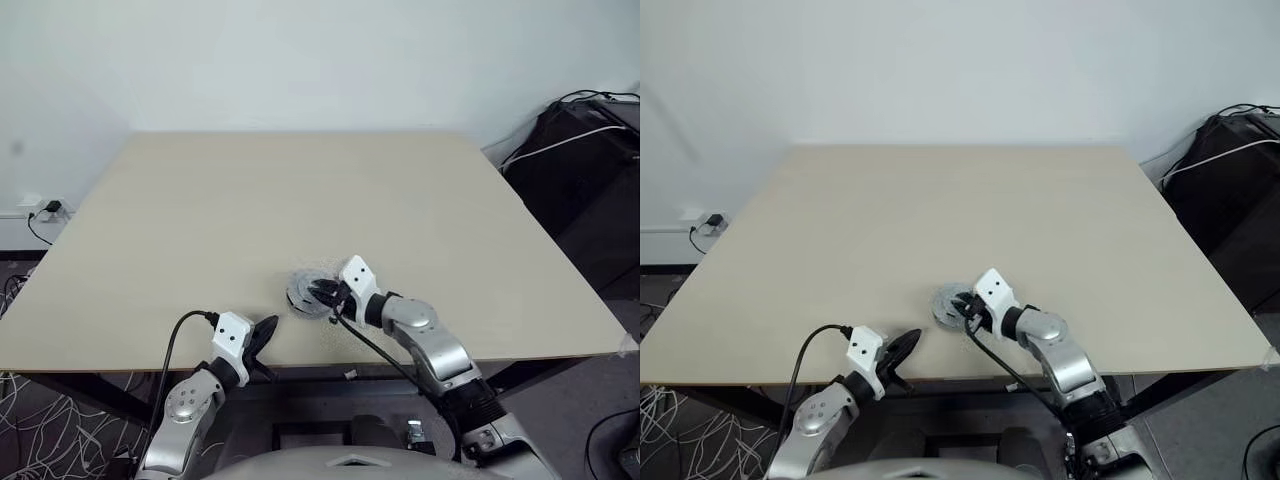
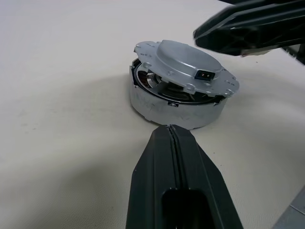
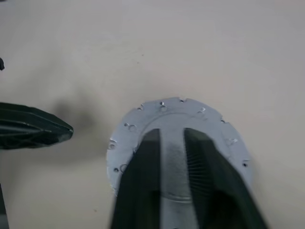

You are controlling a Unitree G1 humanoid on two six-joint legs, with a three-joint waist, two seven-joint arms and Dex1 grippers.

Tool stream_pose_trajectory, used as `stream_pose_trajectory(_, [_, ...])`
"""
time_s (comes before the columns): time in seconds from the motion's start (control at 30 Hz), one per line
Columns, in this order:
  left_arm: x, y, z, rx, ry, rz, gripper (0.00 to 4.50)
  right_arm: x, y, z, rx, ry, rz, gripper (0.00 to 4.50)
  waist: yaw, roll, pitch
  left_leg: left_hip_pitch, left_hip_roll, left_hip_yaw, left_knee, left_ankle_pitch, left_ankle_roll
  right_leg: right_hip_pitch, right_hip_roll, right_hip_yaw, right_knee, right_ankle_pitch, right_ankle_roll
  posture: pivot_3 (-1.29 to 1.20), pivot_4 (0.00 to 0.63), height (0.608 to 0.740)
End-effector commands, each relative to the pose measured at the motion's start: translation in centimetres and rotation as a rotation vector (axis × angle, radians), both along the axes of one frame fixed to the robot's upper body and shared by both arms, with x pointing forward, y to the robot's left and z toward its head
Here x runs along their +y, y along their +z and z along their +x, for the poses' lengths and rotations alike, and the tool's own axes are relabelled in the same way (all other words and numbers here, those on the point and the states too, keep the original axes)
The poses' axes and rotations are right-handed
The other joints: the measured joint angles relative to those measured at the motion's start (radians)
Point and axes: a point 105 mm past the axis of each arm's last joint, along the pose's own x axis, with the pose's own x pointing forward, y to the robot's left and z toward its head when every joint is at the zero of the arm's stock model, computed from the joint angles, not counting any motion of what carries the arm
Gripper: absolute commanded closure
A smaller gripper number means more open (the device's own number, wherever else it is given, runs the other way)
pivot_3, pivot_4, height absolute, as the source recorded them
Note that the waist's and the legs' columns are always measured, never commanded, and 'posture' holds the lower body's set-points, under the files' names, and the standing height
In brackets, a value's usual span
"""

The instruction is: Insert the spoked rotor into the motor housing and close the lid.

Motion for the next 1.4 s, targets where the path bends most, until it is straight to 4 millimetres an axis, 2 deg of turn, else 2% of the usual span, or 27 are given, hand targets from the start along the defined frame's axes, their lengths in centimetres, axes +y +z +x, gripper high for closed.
stream_pose_trajectory(0.03, [-0.6,1.6,0.6,-0.059,-0.014,-0.003,4.5,0.2,2.1,1.0,-0.093,0.024,0.026,2.59,0.0,0.0,0.0,0.0,0.0,0.0,0.0,0.0,0.0,0.0,0.0,0.0,0.0,0.0,0.0,0.0,0.0,0.74])
stream_pose_trajectory(0.3, [-0.5,1.7,0.7,-0.058,-0.005,-0.001,4.5,-0.1,1.6,1.9,-0.091,0.075,-0.004,0.03,0.0,0.0,0.0,0.0,0.0,0.0,0.0,0.0,0.0,0.0,0.0,0.0,0.0,0.0,0.0,0.0,0.0,0.74])
stream_pose_trajectory(0.67, [-0.3,1.6,0.6,-0.058,0.005,-0.002,4.5,0.2,0.1,1.6,-0.038,0.132,-0.034,0.03,-0.001,0.0,0.0,0.0,-0.001,0.0,0.0,0.0,0.0,0.0,0.0,0.0,0.0,0.0,0.0,0.0,0.0,0.74])
stream_pose_trajectory(1.17, [0.0,1.3,0.6,-0.057,0.016,0.002,4.5,0.7,-1.3,2.4,0.004,0.115,-0.053,0.03,-0.004,0.0,0.0,0.0,-0.001,0.0,0.0,0.0,0.0,0.0,0.001,0.0,0.001,0.0,0.0,0.0,0.0,0.74])
stream_pose_trajectory(1.27, [0.0,1.3,0.7,-0.058,0.018,0.002,4.5,0.7,-1.3,2.5,0.019,0.104,-0.042,0.6,-0.006,0.0,0.0,0.0,-0.001,0.0,0.0,0.0,0.0,0.0,0.001,0.0,0.001,0.0,0.0,0.0,0.0,0.74])
stream_pose_trajectory(1.33, [0.0,1.4,0.7,-0.059,0.019,0.001,4.5,0.6,-1.3,2.6,0.024,0.099,-0.04,1.2,-0.006,0.001,0.0,0.0,-0.001,0.0,0.0,0.0,0.0,0.0,0.001,0.0,0.001,0.0,0.0,0.0,0.0,0.74])
stream_pose_trajectory(1.4, [-0.1,1.4,0.7,-0.06,0.018,0.0,4.5,0.5,-1.2,2.6,0.028,0.091,-0.032,1.26,-0.006,0.001,0.0,0.0,-0.001,0.0,0.0,0.0,0.0,0.0,0.001,0.0,0.001,0.0,0.0,0.0,0.0,0.74])
